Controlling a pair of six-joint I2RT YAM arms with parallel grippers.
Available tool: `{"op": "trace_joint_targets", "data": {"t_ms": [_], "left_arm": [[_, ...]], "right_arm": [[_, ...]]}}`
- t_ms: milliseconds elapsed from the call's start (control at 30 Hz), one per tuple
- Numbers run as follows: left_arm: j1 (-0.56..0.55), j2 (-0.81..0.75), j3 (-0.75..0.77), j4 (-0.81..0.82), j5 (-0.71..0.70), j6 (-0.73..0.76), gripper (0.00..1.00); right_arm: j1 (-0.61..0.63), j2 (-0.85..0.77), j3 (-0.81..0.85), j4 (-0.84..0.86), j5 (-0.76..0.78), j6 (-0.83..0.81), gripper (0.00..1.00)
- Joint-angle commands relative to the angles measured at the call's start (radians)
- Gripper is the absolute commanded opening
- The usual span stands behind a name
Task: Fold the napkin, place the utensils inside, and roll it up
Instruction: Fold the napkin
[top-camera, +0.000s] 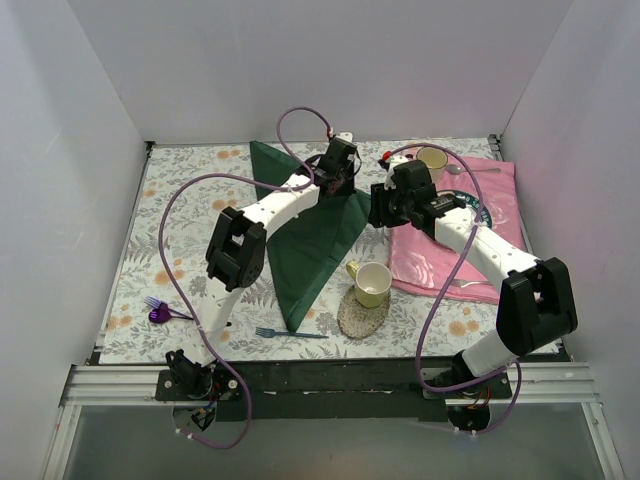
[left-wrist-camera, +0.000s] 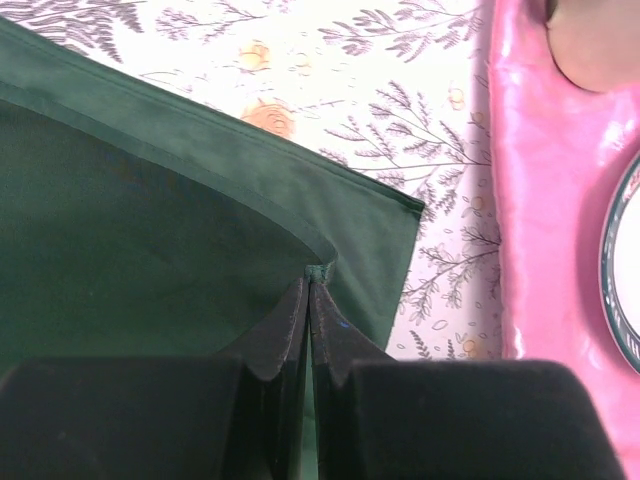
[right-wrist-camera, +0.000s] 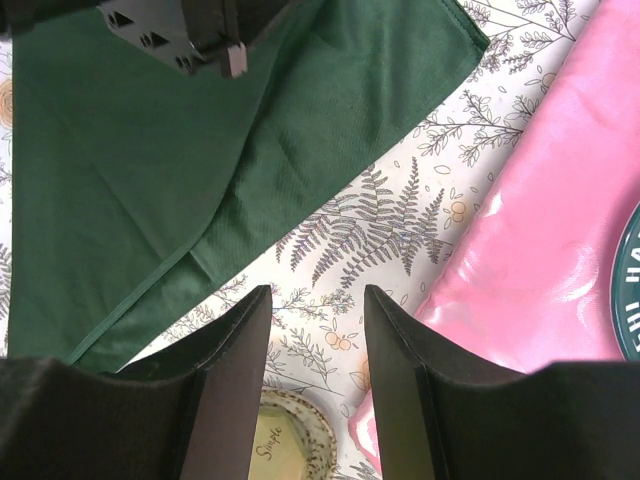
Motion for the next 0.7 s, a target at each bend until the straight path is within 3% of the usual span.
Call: {"op": "trace_joint_targets", "data": {"t_ms": [0,667], "left_arm": [[-0.016,-0.014,0.03,0.026,0.009,0.032,0.0],[-0.051,0.048,0.085,0.049,0.055,0.041,0.0]], "right_arm": [[-0.009,-0.038,-0.018,0.029,-0.008,0.012,0.5],[-0.031,-0.057,-0.034,0.035,-0.003,0.022,0.5]]}}
